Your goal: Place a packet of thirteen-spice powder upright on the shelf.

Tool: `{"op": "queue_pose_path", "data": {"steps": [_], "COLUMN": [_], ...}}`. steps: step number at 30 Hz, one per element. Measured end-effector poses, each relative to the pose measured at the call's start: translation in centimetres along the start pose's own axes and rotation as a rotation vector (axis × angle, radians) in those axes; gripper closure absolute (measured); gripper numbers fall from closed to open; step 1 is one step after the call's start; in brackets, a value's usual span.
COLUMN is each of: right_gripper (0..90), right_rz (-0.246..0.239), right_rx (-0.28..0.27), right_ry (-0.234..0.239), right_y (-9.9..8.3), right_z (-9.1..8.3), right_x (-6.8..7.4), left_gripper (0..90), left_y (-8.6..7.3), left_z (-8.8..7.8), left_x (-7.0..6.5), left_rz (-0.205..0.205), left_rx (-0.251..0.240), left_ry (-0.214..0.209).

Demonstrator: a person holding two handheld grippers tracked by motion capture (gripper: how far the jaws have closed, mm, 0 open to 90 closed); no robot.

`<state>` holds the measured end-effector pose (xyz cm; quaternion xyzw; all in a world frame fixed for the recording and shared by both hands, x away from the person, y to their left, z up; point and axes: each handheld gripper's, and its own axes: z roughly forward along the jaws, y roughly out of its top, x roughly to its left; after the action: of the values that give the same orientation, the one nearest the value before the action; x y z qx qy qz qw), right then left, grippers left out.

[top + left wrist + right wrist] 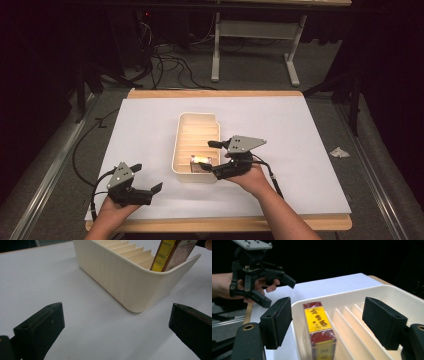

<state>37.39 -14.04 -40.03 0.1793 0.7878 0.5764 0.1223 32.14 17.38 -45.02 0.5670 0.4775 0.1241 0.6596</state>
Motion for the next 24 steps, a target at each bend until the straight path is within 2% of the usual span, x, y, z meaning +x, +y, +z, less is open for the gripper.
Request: {"op": "queue_pose_path", "data": {"steps": [2, 3, 4, 5, 6, 11, 13, 16, 17, 18, 24], "right_gripper": [23.5, 23.2, 23.2, 22.9, 22.9, 21.1, 19.1, 17.2, 16.3, 16.3, 15.2], "right_rz": [0.012, 0.016, 0.016, 0.022, 0.022, 0.033, 0.052, 0.062, 0.071, 0.071, 0.111], "right_rx": [-0.009, -0.017, -0.017, -0.02, -0.02, -0.016, -0.021, -0.012, -0.002, -0.002, 0.001], "right_ry": [-0.019, -0.043, -0.043, -0.071, -0.071, -0.165, -0.2, -0.264, -0.314, -0.314, -0.456], "right_y": [0.1, 0.2, 0.2, 0.2, 0.2, -0.2, -0.7, -1.5, -2.1, -2.1, -3.9], "right_z": [-0.5, -1.0, -1.0, -1.7, -1.7, -3.6, -4.4, -6.0, -7.2, -7.2, -11.0], "right_x": [-0.2, -0.5, -0.5, -0.8, -0.8, -1.9, -2.3, -2.8, -3.2, -3.2, -3.8], "left_gripper": [0.7, 0.7, 0.7, 0.7, 0.7, 0.7, 0.7, 0.8, 0.7, 0.7, 0.8], "left_y": [0.0, 0.0, 0.0, 0.0, 0.0, 0.0, 0.0, 0.0, 0.0, 0.0, -0.1], "left_z": [0.0, 0.0, 0.0, 0.1, 0.1, 0.2, 0.4, 0.4, 0.4, 0.4, 0.6], "left_x": [0.0, 0.0, 0.0, 0.0, 0.0, 0.2, 0.3, 0.3, 0.3, 0.3, 0.4], "left_rz": [0.0, -0.001, -0.001, 0.001, 0.001, 0.001, -0.006, 0.001, -0.001, -0.003, 0.001], "left_rx": [0.0, -0.001, -0.002, -0.003, -0.003, -0.006, -0.007, -0.002, -0.004, -0.005, -0.001], "left_ry": [0.002, 0.003, 0.003, 0.007, 0.007, 0.022, 0.026, 0.03, 0.029, 0.027, 0.032]}}
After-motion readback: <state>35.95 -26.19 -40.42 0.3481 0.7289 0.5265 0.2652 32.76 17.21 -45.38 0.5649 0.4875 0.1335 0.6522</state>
